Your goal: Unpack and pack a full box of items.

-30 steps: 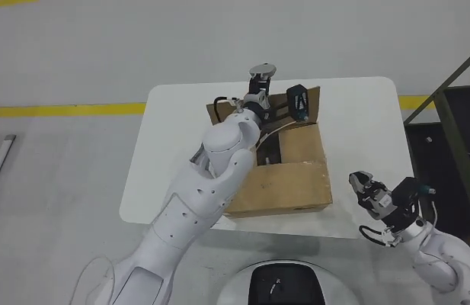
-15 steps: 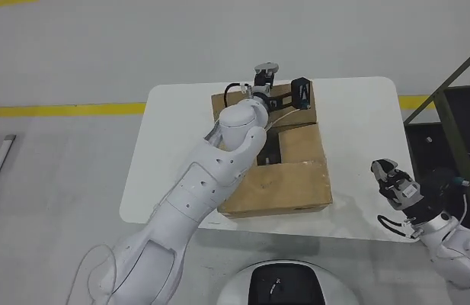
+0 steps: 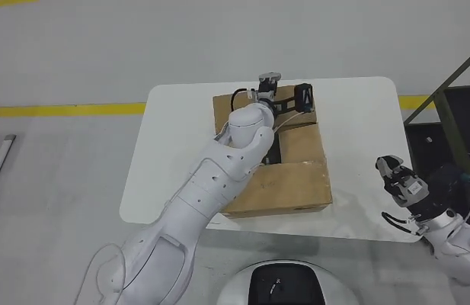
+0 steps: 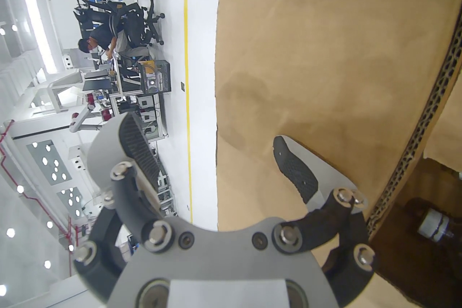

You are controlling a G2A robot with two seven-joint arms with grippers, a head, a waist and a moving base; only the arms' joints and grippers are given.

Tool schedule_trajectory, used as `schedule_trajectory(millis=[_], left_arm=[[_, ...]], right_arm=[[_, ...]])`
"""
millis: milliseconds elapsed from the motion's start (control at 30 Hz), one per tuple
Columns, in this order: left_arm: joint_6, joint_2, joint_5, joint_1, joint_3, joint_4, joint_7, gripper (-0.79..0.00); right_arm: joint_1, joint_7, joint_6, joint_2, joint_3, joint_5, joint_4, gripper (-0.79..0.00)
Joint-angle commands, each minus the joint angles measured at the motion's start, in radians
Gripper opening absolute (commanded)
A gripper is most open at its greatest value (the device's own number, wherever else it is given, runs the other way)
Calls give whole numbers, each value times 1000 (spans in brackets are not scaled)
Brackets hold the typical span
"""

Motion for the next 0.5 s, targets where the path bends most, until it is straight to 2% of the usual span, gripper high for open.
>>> schedule_trajectory(millis=[0,133,233,467], left_arm=[[6,3,-7,9,-20,-36,-16,0],[3,21,-16,59,-77,-154,-55,0],[0,42,-7,122,-133,-289,-105,0],[-43,94,-53,377,-297,-671,-173,0]], right_arm=[[11,3,-9,1,9,8,2,-785],[36,12,-32,5,29,22,11,-785],[54,24,-58,8,40,31,20,-785],[84,83,-187,19,55,92,35,-785]])
